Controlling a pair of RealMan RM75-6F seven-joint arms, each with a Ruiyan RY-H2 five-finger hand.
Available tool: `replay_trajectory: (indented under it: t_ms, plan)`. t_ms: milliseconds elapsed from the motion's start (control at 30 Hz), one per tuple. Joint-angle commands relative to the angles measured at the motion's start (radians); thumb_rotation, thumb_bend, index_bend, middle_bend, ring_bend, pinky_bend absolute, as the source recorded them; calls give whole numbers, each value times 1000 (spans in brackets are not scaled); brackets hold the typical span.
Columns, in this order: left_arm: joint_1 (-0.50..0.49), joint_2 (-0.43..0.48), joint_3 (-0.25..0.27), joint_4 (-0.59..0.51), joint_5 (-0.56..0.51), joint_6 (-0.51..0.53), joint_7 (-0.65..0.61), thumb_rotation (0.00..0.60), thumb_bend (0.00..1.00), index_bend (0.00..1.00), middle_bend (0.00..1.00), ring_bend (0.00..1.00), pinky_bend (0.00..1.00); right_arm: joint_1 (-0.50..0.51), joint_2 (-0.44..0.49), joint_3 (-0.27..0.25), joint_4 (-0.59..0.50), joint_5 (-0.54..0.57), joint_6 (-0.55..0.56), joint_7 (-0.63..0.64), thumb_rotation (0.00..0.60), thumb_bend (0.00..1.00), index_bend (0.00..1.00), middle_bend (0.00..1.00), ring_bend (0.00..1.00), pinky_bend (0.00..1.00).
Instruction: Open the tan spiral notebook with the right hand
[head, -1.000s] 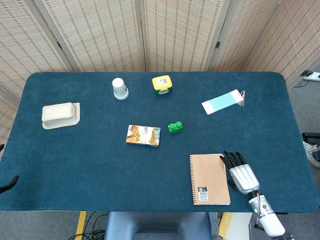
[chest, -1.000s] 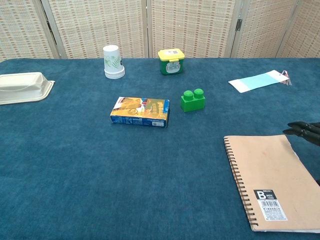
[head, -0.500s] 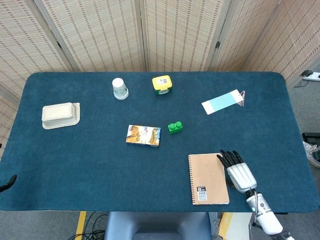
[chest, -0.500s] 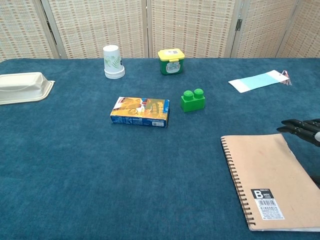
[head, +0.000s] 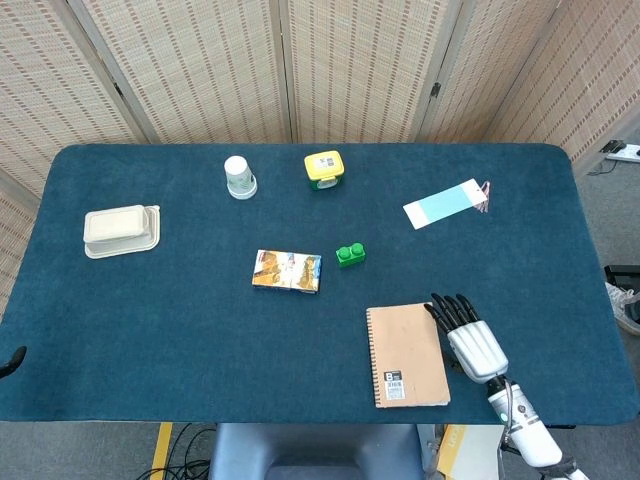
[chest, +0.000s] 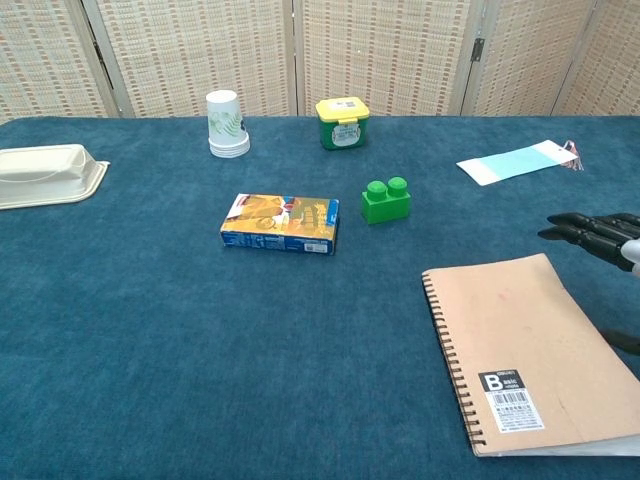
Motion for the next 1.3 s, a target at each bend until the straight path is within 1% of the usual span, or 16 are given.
replay_trajectory:
  t_ms: [33,167,267,500,600,700,800,867,967,1100,1233,1300]
  plan:
    - [-3,2,-11,5,-18,-9,-9,600,259,74,88,96,213,16,-7,8,-5,-12,1,6,600,343,0,0,0,0]
    - [2,9,-23,7,-43,-8,-27,600,260,74,88,96,213,49,-17,24,-22,-24,-12,1,600,342,0,0,0,0]
    - [7,19,-34,6,-70,-13,-44,600,259,74,88,96,213,76,-17,41,-55,-28,-25,-24,600,343,0,0,0,0]
    - [21,46,-64,16,-121,-21,-123,600,260,74,88,96,213,145,-3,90,-191,-35,-62,-133,600,343,0,0,0,0]
    - [33,57,-77,20,-139,-14,-155,600,259,74,88,96,213,177,6,123,-271,-20,-89,-189,600,343,0,0,0,0]
    - [45,68,-86,24,-145,-9,-198,600,259,75,88,96,213,225,8,167,-361,10,-138,-273,600,343,0,0,0,0]
    - [54,76,-93,27,-151,-4,-231,600,260,75,88,96,212,273,-11,204,-419,45,-191,-356,600,343,0,0,0,0]
    - [64,82,-100,31,-161,-3,-258,600,260,76,88,96,213,319,-43,235,-443,89,-242,-411,600,343,0,0,0,0]
    - [76,91,-113,39,-187,-3,-291,600,259,76,88,96,213,391,-112,279,-429,164,-314,-467,600,343,0,0,0,0]
    - [95,107,-127,52,-206,-9,-356,600,260,76,88,96,213,486,-214,319,-338,276,-407,-476,600,342,0,0,0,0]
    - [117,119,-138,60,-209,7,-408,600,260,76,88,96,213,539,-272,332,-250,320,-438,-444,600,342,0,0,0,0]
    - [124,122,-136,62,-197,15,-420,600,259,76,88,96,213,541,-267,327,-242,313,-420,-434,600,343,0,0,0,0]
